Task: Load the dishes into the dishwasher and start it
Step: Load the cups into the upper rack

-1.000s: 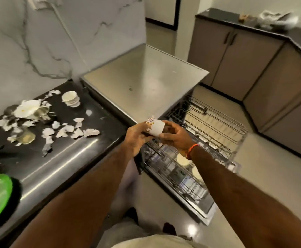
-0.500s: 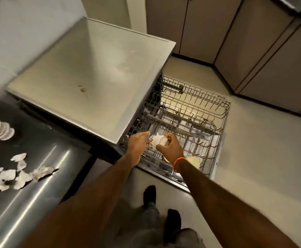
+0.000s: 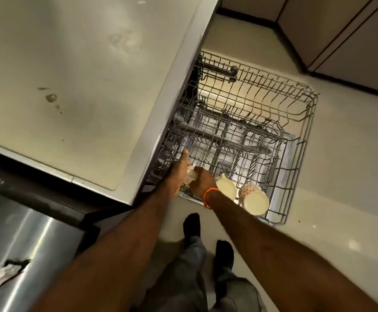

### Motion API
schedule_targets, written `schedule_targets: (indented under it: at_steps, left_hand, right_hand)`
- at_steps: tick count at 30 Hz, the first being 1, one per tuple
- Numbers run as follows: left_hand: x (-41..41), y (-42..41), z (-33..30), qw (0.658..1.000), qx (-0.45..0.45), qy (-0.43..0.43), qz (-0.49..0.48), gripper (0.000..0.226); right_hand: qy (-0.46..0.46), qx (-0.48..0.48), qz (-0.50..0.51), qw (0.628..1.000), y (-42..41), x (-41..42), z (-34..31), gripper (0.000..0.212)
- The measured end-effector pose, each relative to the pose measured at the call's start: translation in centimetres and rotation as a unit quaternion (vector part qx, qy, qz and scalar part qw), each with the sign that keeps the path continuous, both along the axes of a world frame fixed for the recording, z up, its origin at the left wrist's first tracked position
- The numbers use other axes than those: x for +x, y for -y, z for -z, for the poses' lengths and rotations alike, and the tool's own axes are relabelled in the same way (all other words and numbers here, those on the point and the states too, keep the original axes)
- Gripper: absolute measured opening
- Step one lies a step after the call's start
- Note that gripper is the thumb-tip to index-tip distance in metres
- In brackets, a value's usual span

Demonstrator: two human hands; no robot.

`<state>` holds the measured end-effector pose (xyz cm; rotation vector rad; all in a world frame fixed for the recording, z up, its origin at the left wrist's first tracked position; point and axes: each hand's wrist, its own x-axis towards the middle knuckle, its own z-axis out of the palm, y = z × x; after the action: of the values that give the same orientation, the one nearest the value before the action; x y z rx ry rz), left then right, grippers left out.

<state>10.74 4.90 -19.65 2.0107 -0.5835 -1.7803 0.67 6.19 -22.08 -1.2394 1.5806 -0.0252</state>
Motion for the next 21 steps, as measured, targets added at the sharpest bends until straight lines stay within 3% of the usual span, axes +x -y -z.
schedule_targets:
  at_steps: [6, 12, 18, 21]
  left_hand:
    - [0.9, 0.1, 1.2, 0.998, 0.026, 0.052, 0.032, 0.108]
    - [-0.1, -0.8, -2.4, 0.990, -0.025, 0.131, 0.053, 0.054]
    - [-0.1, -5.1, -8.4, 0.975, -0.109, 0.114, 0.159, 0.067]
    - [-0.6, -7.7, -12.6, 0.938, -0.169, 0.192, 0.235, 0.061]
  right_hand:
    - [-0.020, 0.044, -0.025, 0.999, 0.5, 0.3, 0.3, 0.047]
    - [-0.027, 0.014, -0.033, 0.999, 0.7, -1.1, -2.6, 0.064]
    - [-0.010, -0.086, -0.039, 0.995, -0.4, -4.2, -8.8, 0.052]
    - [-0.012, -0.124, -0.063, 0.990, -1.2, -5.4, -12.0, 0.042]
